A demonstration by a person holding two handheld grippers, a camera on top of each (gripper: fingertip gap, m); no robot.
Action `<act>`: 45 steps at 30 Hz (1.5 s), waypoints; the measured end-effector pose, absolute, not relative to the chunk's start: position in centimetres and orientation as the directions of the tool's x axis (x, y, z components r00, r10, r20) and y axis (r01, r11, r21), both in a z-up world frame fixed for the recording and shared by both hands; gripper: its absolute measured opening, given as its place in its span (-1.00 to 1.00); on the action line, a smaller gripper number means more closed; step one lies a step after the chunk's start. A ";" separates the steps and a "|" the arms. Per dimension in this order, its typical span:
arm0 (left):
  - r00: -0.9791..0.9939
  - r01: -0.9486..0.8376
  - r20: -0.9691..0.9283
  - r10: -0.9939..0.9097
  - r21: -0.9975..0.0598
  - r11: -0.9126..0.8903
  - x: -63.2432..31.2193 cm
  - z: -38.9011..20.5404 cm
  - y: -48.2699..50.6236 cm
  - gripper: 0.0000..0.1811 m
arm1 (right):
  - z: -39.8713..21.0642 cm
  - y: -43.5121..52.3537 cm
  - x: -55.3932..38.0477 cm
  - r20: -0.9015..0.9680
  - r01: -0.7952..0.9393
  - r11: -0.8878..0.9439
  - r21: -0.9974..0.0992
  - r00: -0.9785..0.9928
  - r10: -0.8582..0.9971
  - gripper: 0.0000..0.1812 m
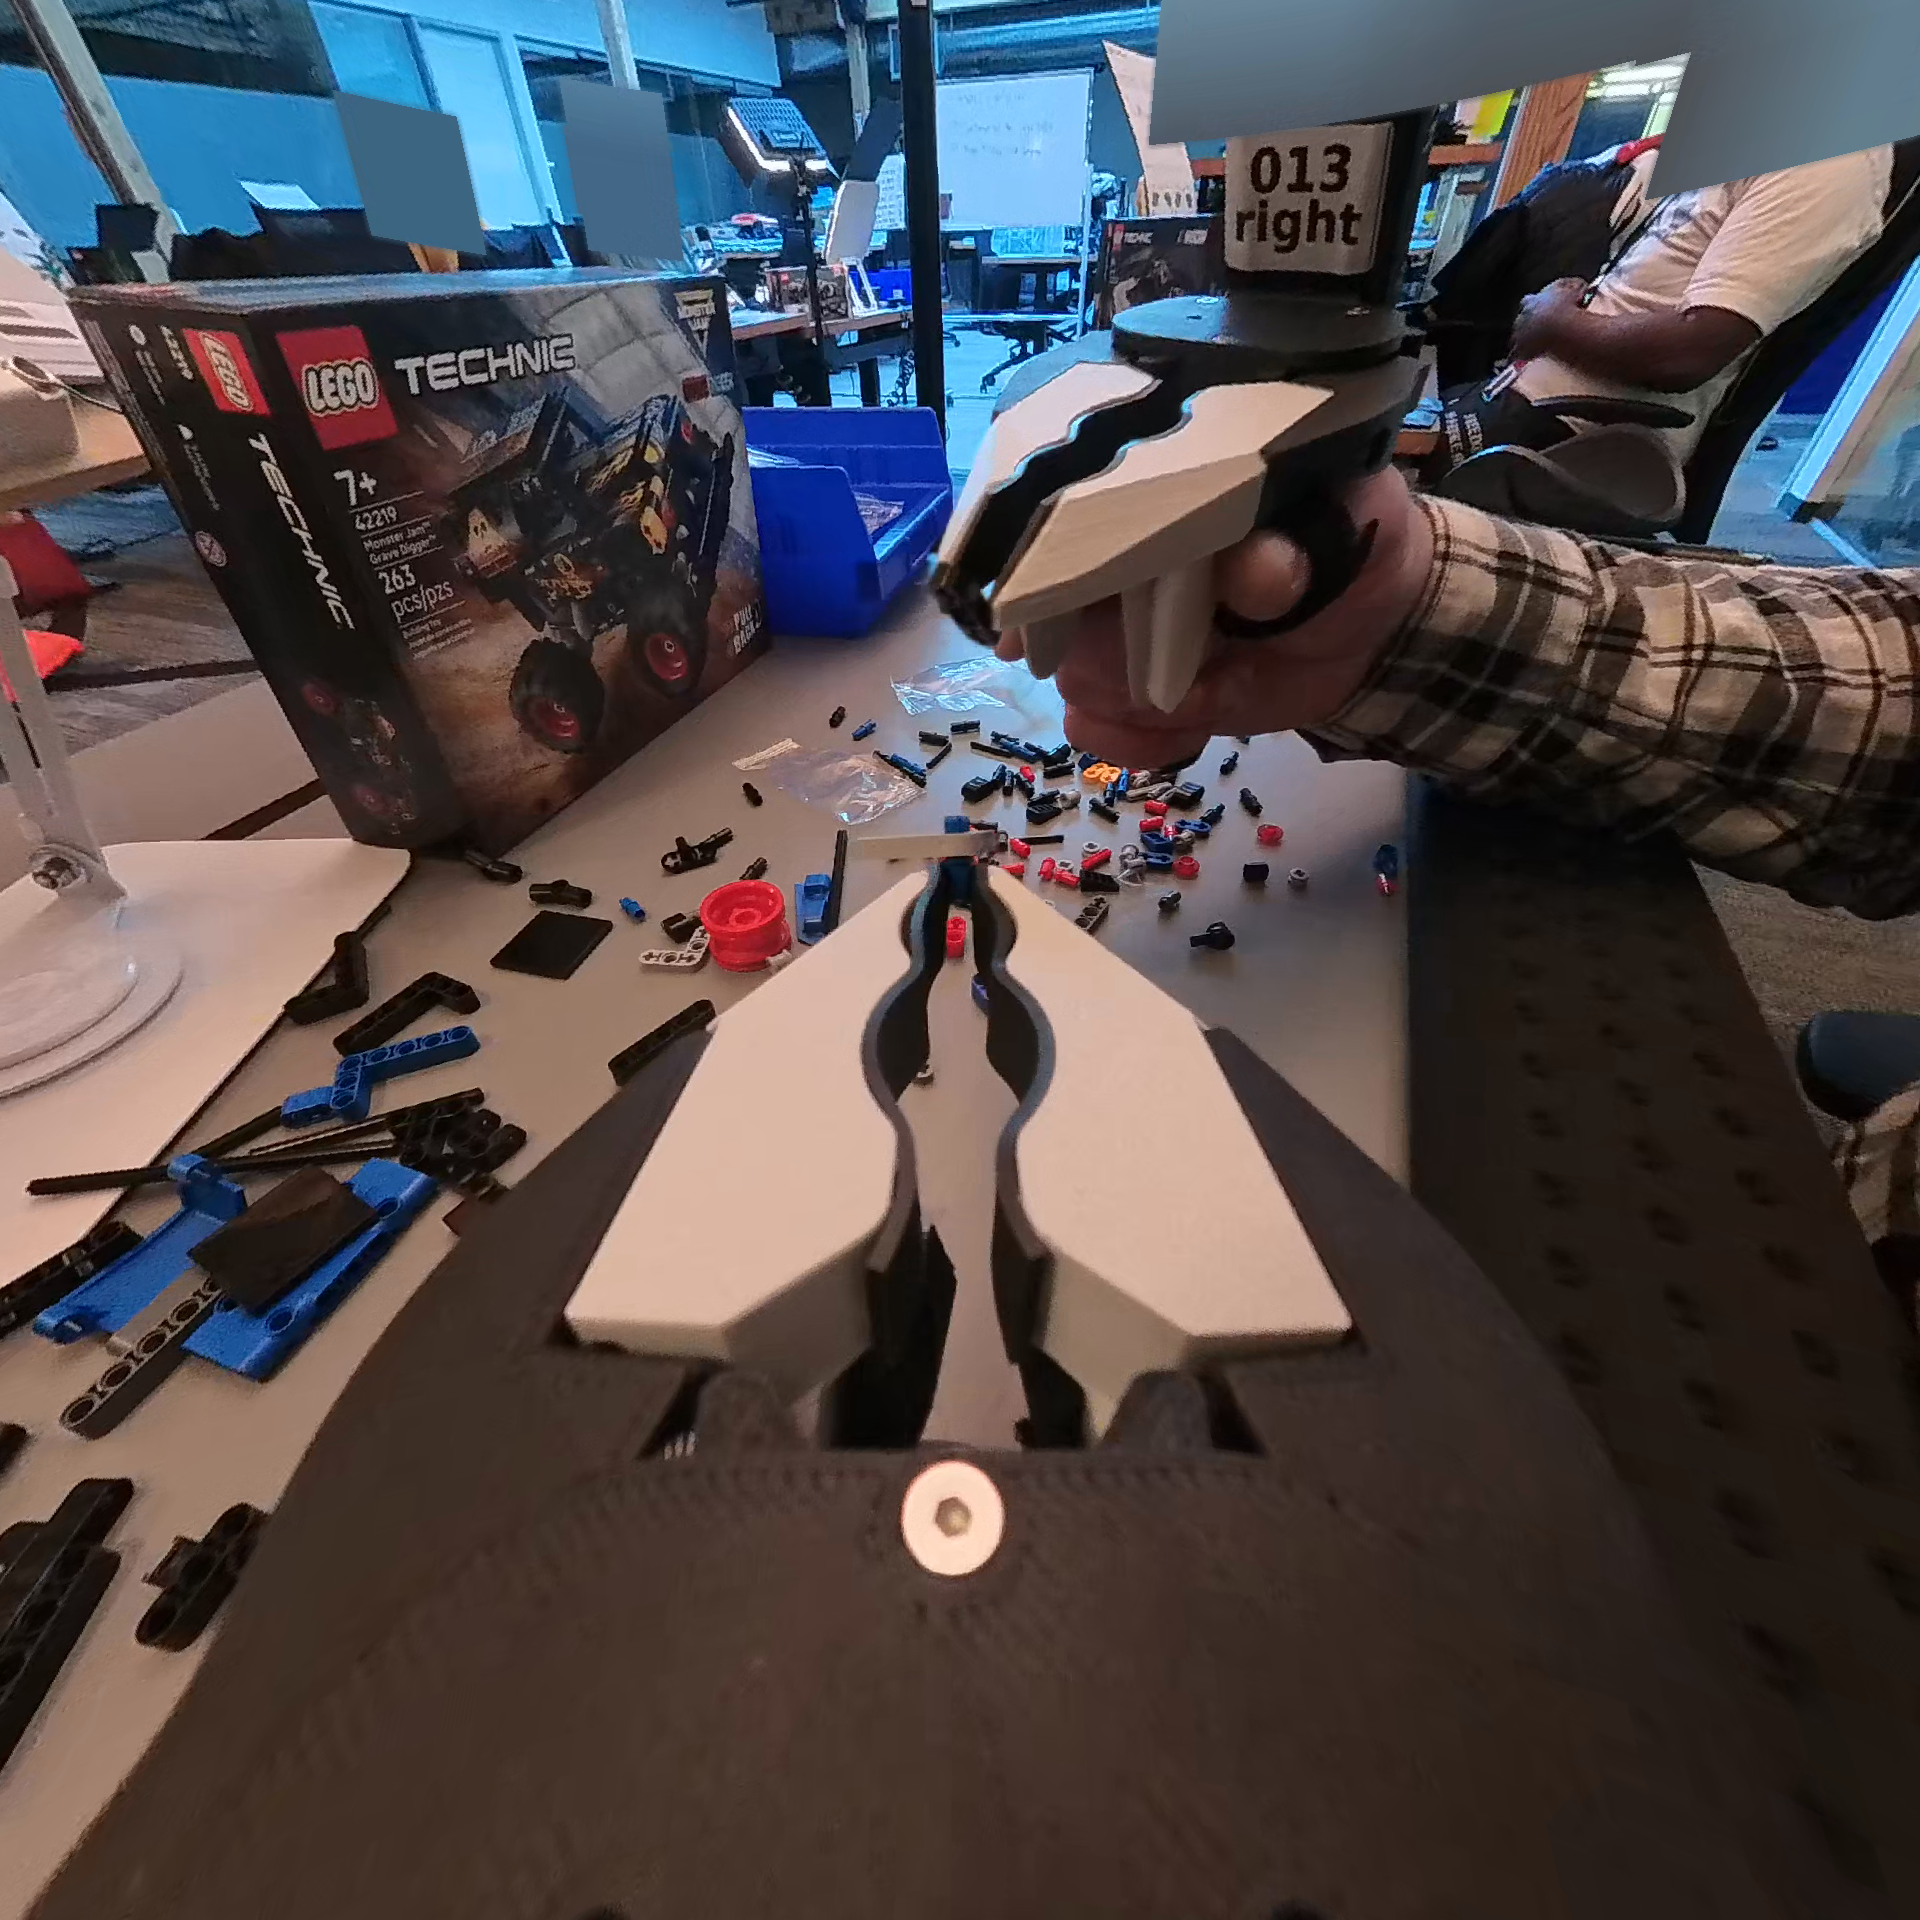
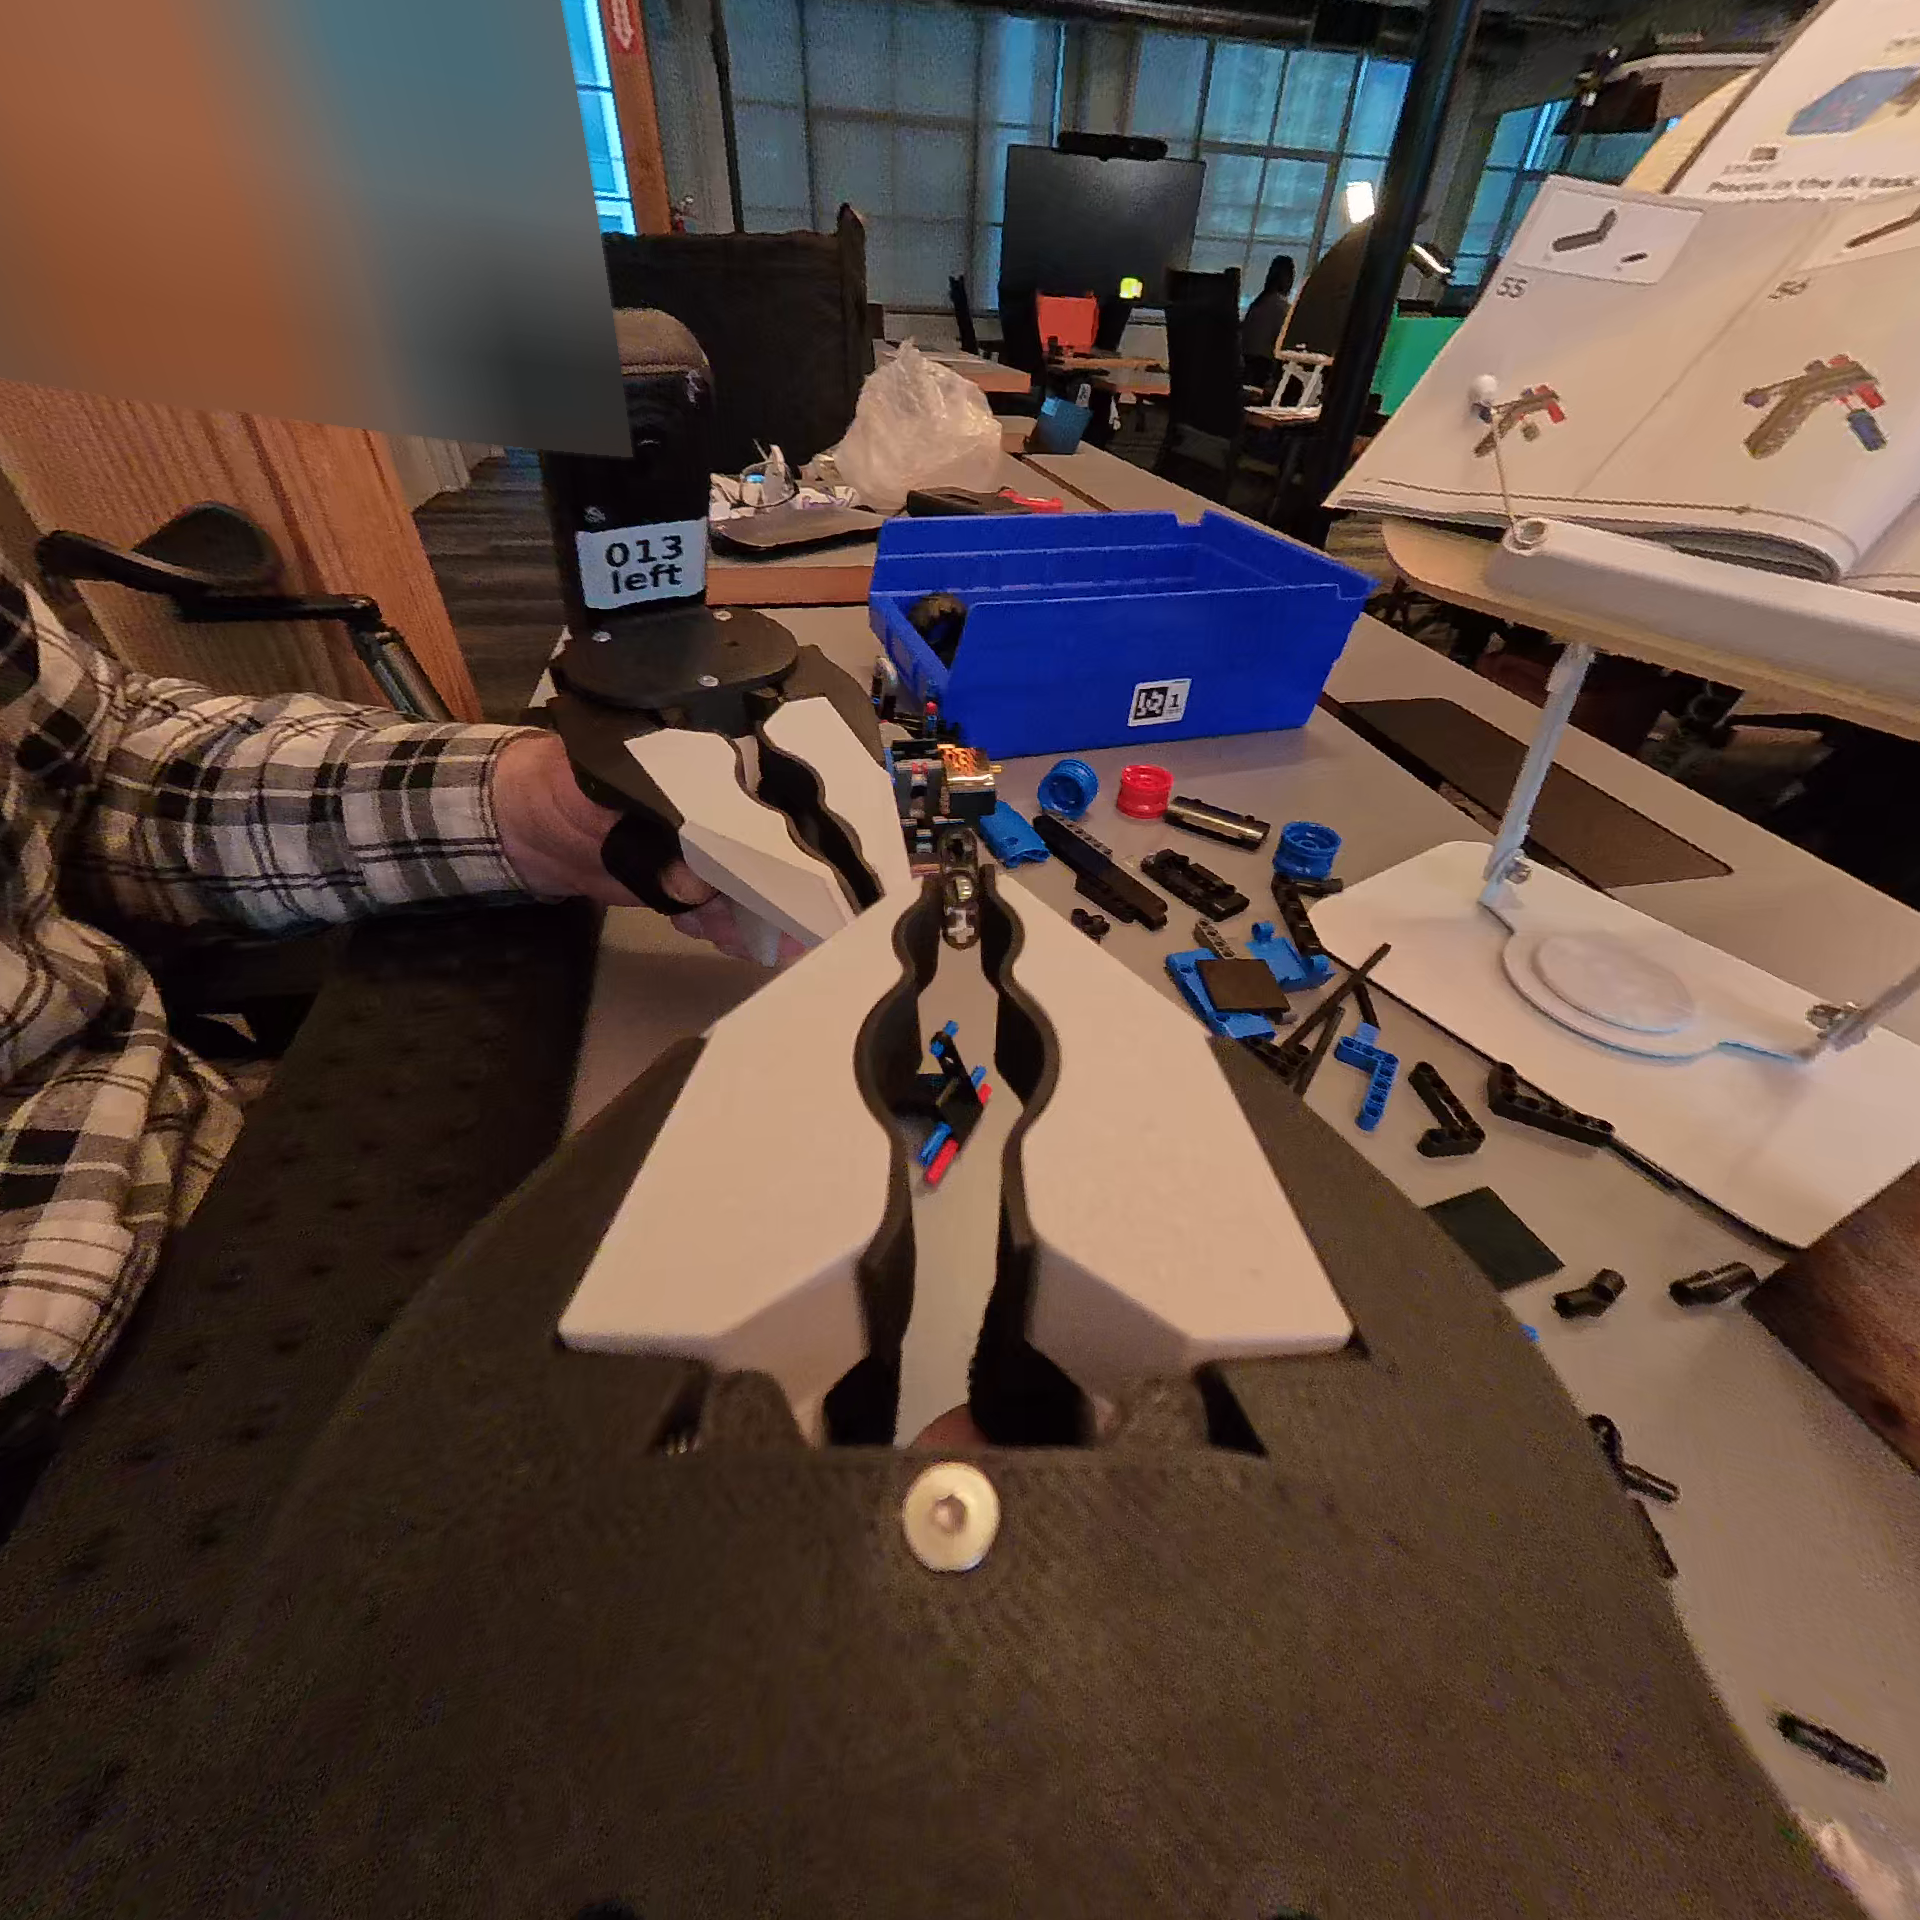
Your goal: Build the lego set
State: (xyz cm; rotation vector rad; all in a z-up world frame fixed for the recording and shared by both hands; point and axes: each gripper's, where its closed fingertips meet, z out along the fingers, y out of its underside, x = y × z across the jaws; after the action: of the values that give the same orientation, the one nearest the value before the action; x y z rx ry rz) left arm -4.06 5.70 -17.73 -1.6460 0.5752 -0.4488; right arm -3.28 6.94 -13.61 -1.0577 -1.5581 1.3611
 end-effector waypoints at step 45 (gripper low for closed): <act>0.612 -0.583 -0.427 -0.665 -0.812 -0.016 -2.2 -21.5 3.7 -0.99 | -21.3 3.3 -2.1 0.126 0.371 0.381 -0.847 -0.556 0.822 -0.96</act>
State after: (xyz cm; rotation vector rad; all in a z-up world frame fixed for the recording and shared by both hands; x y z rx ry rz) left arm -2.16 3.74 -21.47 -1.6861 1.0393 -0.0885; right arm -2.12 3.31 -21.28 -1.0218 -2.1020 1.0893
